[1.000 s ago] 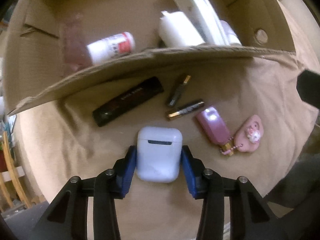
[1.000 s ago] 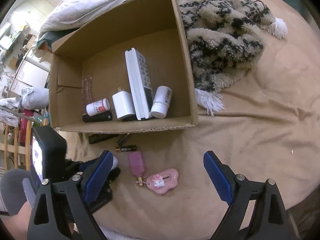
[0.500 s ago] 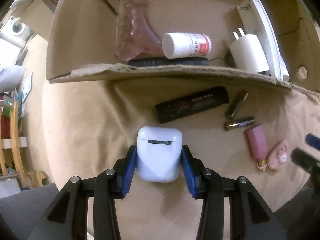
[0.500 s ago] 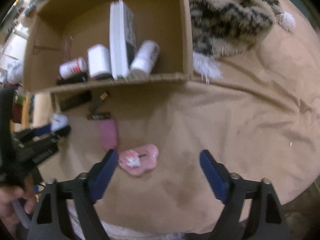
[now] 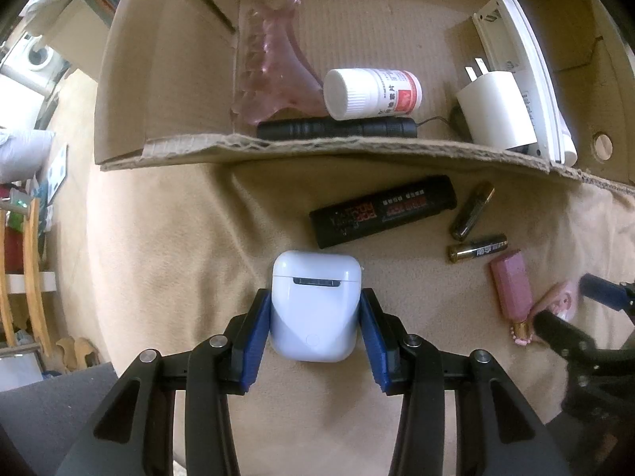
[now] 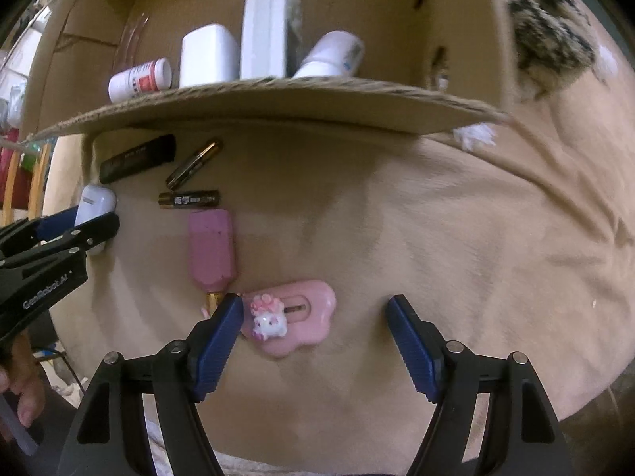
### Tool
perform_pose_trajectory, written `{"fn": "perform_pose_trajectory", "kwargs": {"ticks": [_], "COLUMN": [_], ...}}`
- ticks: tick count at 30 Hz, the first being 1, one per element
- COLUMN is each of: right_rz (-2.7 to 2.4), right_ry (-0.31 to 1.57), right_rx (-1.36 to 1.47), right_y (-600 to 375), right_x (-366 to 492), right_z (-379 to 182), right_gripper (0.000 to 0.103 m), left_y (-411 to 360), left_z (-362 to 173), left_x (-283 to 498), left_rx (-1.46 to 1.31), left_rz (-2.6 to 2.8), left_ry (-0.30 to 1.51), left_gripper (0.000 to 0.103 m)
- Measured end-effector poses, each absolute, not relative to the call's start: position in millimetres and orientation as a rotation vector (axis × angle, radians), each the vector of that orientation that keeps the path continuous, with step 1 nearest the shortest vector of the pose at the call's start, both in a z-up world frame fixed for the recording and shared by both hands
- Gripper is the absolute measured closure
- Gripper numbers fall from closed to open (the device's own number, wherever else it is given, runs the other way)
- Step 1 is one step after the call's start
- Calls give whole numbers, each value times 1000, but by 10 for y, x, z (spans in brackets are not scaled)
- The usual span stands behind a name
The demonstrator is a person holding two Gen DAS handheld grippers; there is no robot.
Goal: Organize rigid objects
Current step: 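Grasp the white earbud case with the left gripper while the right gripper grasps the pink Hello Kitty clip, then carry the earbud case and pink clip over the box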
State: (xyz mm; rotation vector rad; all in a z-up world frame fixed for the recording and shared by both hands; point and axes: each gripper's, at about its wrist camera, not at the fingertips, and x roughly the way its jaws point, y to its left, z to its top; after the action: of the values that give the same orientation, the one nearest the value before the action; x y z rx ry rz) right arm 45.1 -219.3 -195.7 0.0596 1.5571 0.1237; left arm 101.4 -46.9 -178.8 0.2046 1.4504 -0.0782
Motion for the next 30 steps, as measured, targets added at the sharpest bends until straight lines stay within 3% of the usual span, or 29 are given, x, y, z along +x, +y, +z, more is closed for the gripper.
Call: {"fn": "perform_pose_trajectory", "kwargs": {"ticks": [5,6,7,19,30], "right_rz": [126,139,148,155,230], "right_ry": [1551,1542,1533,1467,1290], "right_rx": [-88,-94,-98,-35,92], "right_y": [-1935,-1909,-1894,-2087,-2245], "right_x": [400,389,379,237,127], "right_z": [-2053,-2042,-2022,-1757,-1020], "right_gripper": [25,30,45,45,45], "left_y": [-474,-474,-476,-515,-437], "left_z": [-1819,-1819,-1823,-1812,-1416], "left_x": [1000,1000,995,956,799], "left_rx": [212,213,214,218,125], "left_rz": [-79,-80,-80,-83,-105], "left_ry": [1445,1445,1444,1436,1371], "left_gripper": [62,62,62,62,63]}}
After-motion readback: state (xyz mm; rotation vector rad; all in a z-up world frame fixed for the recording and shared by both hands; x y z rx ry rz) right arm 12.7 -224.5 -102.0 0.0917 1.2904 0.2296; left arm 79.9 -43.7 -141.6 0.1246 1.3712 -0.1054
